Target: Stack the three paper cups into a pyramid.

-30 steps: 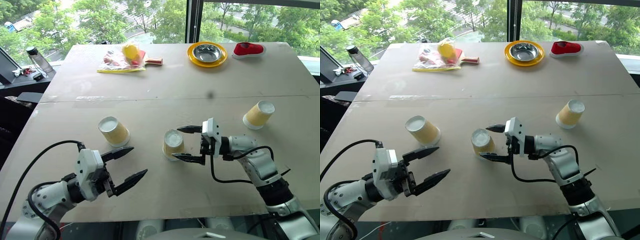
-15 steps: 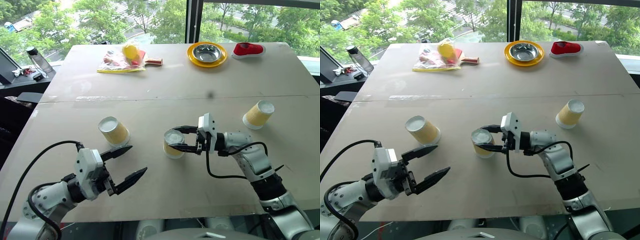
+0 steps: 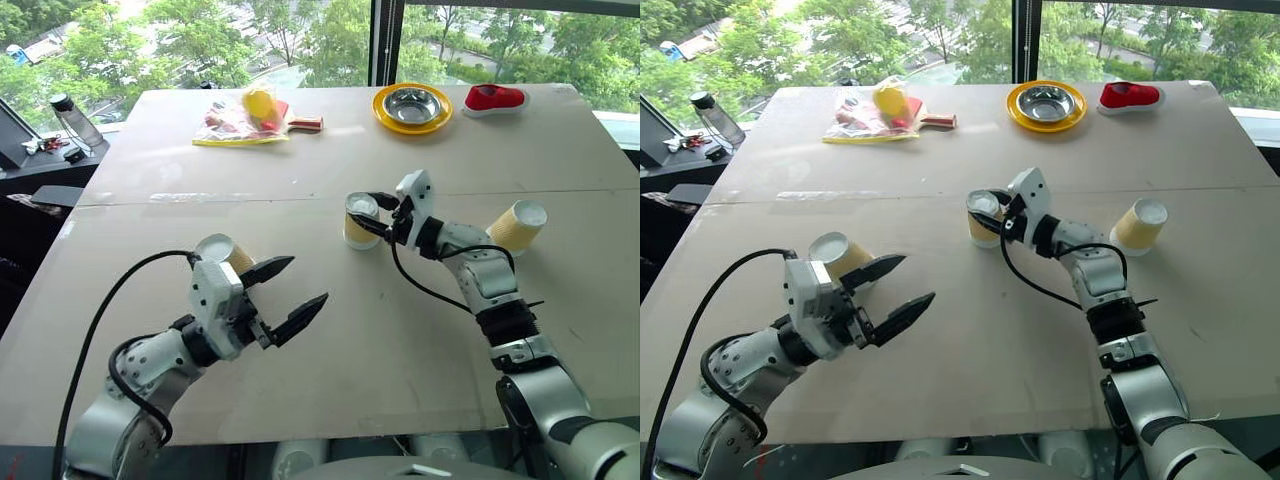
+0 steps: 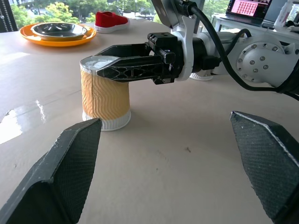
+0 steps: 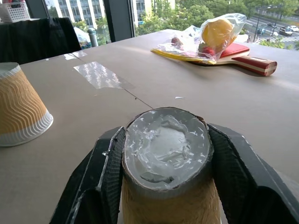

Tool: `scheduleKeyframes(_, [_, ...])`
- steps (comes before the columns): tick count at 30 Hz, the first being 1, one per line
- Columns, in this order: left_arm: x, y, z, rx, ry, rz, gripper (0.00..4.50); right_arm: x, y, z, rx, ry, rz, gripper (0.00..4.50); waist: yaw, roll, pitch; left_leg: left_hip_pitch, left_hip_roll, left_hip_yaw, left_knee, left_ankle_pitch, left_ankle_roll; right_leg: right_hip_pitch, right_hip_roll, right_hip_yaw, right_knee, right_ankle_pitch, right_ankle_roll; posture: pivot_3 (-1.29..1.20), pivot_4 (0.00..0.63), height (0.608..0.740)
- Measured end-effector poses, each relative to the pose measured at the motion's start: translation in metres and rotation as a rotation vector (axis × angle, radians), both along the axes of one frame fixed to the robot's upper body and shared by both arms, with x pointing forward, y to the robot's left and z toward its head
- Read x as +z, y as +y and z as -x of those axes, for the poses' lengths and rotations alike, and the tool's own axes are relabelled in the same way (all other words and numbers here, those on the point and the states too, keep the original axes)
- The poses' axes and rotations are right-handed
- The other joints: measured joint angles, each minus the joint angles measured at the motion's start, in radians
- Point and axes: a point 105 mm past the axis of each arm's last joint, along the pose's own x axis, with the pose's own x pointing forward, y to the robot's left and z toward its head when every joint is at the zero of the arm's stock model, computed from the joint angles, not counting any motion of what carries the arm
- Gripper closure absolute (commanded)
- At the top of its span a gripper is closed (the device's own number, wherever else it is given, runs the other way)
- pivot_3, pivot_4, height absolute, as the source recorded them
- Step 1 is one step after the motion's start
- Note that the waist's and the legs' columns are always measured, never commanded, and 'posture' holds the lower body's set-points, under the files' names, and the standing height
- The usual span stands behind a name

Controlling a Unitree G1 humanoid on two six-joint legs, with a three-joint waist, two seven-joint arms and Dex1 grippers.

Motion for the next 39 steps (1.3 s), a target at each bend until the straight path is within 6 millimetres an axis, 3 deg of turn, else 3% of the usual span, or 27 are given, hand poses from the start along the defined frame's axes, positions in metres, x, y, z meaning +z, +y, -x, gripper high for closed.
scheduleKeyframes(2, [-0.001,-0.002,-0.001,-0.002,0.003,0.002,0.00,-0.003,-0.001,0.000,-0.003,0.015,-0.006,0.26,0.000,0.000,0.000,0.000,0.000,0.000,0.000,0.000,0.000,0.000,0.000,0.000,0.000,0.000,0.000,0.00,0.150,0.740])
scheduleKeyframes(3, [0.000,-0.003,-0.002,-0.001,0.003,0.003,0.00,-0.004,-0.002,0.000,-0.007,0.023,-0.016,0.02,0.000,0.000,0.000,0.000,0.001,0.000,0.000,0.000,0.000,0.000,0.000,0.000,0.000,0.000,0.000,0.00,0.150,0.740])
scheduleKeyframes(6, [0.001,-0.004,-0.004,0.000,0.002,0.002,0.00,0.000,-0.009,0.000,-0.035,-0.006,-0.037,0.02,0.000,0.000,0.000,0.000,0.001,0.000,0.000,0.000,0.001,0.000,0.000,0.000,0.000,0.000,0.000,0.00,0.150,0.740])
scheduleKeyframes(12, [0.016,-0.020,-0.008,-0.094,-0.013,0.003,0.00,0.032,-0.046,0.015,-0.114,-0.206,-0.011,0.02,0.009,0.000,0.000,-0.001,0.000,-0.001,0.001,-0.001,0.001,0.000,0.000,-0.001,0.000,0.000,0.000,0.00,0.150,0.740])
scheduleKeyframes(16, [0.030,-0.040,-0.010,-0.201,-0.040,0.000,0.00,0.049,-0.086,0.023,-0.270,-0.288,0.000,0.02,0.005,0.000,0.000,-0.001,0.000,0.000,0.001,-0.001,0.001,0.000,0.000,0.000,0.001,0.000,0.000,0.00,0.150,0.740])
scheduleKeyframes(18, [0.033,-0.049,-0.010,-0.250,-0.041,-0.008,0.00,0.054,-0.116,0.026,-0.390,-0.311,0.024,0.02,0.005,0.000,0.000,-0.001,-0.001,0.000,0.001,0.000,0.001,0.000,0.000,0.001,0.001,0.000,0.000,0.00,0.150,0.740])
scheduleKeyframes(21, [0.034,-0.056,-0.011,-0.304,-0.029,-0.018,0.00,0.047,-0.161,0.034,-0.577,-0.271,0.027,0.02,0.004,0.000,0.000,-0.001,-0.001,0.000,0.001,0.000,0.001,0.000,0.001,0.001,0.001,0.000,0.000,0.00,0.150,0.740])
scheduleKeyframes(25, [0.034,-0.063,-0.010,-0.374,-0.030,-0.076,0.00,0.026,-0.194,0.049,-0.718,-0.176,0.030,0.02,0.002,0.000,0.000,-0.001,-0.001,0.001,0.001,-0.001,0.001,0.000,0.002,0.002,0.001,0.000,0.000,0.00,0.150,0.740])
scheduleKeyframes(31, [0.036,-0.067,-0.012,-0.414,-0.041,-0.101,0.00,-0.005,-0.207,0.057,-0.816,-0.079,0.045,0.02,0.002,0.000,0.000,0.000,-0.001,0.002,0.003,-0.002,0.003,0.000,0.003,0.003,0.002,0.000,0.000,0.00,0.150,0.740])
scheduleKeyframes(39, [0.037,-0.068,-0.012,-0.425,-0.043,-0.102,0.00,-0.011,-0.210,0.053,-0.872,-0.045,-0.043,0.02,0.004,0.000,0.000,0.000,-0.001,0.001,0.003,-0.002,0.003,0.000,0.003,0.003,0.002,0.000,0.000,0.00,0.150,0.740])
